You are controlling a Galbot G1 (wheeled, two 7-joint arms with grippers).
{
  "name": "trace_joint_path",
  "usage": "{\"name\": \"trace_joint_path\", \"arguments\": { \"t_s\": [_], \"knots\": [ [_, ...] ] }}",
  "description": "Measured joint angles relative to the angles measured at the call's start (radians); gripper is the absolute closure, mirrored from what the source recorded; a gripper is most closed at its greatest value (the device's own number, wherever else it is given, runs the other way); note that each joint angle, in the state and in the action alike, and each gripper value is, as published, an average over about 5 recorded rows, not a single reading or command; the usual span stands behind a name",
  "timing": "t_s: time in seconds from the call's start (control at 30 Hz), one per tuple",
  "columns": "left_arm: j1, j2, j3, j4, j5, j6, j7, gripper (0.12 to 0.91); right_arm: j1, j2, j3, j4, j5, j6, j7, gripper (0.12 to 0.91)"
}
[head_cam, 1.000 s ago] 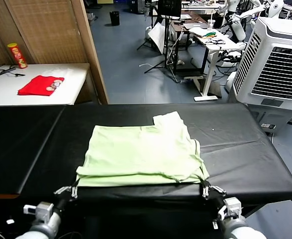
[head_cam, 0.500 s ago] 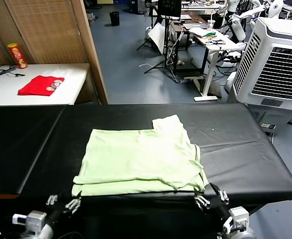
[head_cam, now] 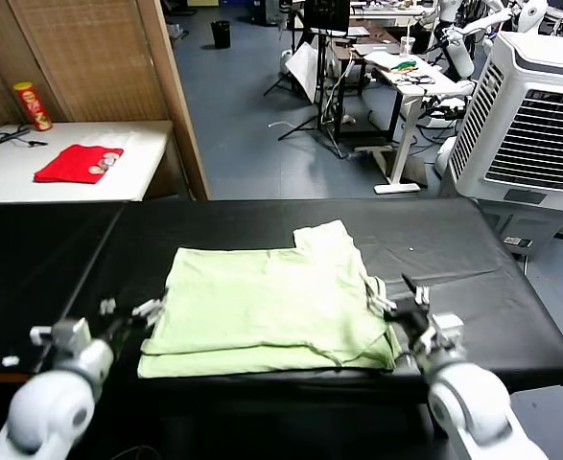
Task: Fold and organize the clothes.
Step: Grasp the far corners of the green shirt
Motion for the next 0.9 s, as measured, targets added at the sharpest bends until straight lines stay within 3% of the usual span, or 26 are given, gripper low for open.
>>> {"name": "trace_joint_path", "arguments": {
  "t_s": [0.23,0.43,0.67,0.9],
  "knots": [
    [-0.246,-0.005,0.136,0.236,-0.035,0.018,0.006,0.232,0.222,0.048,-0.101,-0.275,0.022,-0.014,-0.019,0.227],
    [-0.407,-0.022,0.225,0.413,-0.047,0.034,0.033,0.232,0.344,0.080,-0.151,-0.443,0.054,-0.066,-0.053,0.227],
    [-0.503,-0.043,0.279,0.548,-0.045,0.050,0.053,0.232,0.404,0.109,-0.174,-0.536,0.079,-0.121,-0.061,0.227],
    [-0.532,-0.056,0.303,0.610,-0.038,0.060,0.074,0.234,0.411,0.135,-0.175,-0.567,0.085,-0.139,-0.060,0.230]
  ]
}}
